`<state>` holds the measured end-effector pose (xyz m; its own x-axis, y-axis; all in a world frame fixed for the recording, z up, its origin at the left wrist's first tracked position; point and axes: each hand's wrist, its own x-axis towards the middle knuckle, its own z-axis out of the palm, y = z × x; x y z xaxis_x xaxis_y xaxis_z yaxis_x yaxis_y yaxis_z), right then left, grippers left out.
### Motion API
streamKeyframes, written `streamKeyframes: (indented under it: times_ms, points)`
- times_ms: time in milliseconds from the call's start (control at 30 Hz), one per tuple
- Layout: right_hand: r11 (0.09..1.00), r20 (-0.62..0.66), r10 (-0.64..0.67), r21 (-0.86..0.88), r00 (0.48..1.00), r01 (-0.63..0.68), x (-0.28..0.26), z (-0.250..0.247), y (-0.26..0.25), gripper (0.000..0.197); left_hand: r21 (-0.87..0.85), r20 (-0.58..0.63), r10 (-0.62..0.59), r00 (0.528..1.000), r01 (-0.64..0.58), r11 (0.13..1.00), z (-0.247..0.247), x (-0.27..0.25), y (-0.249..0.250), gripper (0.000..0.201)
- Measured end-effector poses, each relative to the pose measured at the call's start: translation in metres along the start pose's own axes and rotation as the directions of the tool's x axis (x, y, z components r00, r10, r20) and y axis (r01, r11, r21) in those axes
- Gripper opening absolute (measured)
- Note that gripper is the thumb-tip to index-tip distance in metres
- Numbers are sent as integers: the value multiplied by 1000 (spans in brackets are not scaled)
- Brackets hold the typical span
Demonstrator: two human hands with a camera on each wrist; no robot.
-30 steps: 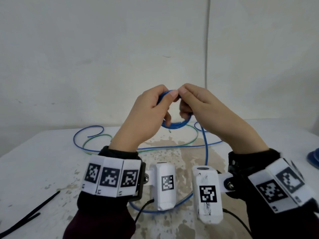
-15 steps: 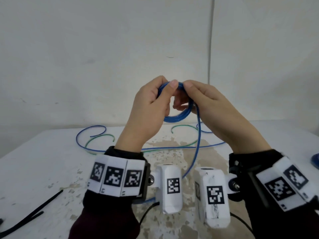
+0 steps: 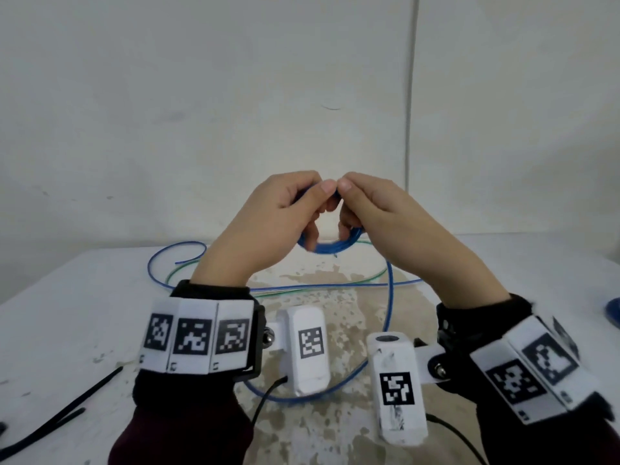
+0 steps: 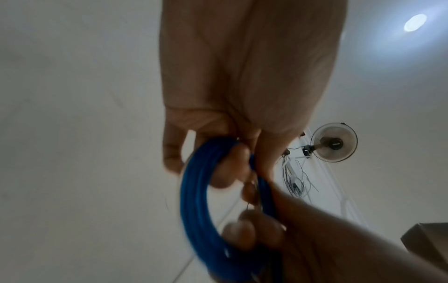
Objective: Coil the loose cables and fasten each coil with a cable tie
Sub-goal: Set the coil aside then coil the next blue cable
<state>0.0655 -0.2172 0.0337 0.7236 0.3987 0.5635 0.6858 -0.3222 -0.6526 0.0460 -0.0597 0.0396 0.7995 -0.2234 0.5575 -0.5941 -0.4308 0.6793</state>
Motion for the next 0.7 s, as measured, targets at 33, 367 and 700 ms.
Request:
streamKeyframes:
  times_ms: [33,367,700]
  points:
    - [1000,-28,-8,25,1000,9,0,0,-1,30,15,-63,52,997,-51,999,2,2,0,34]
    - [913,-61,60,407,996,-30,0,-8,-7,35,-199,-347,95,933,-172,965,16,7,5,32]
    - [968,-135,54,250,989,-19,0,-10,-10,34,-286,-214,31,976,-93,954,24,6,10,34]
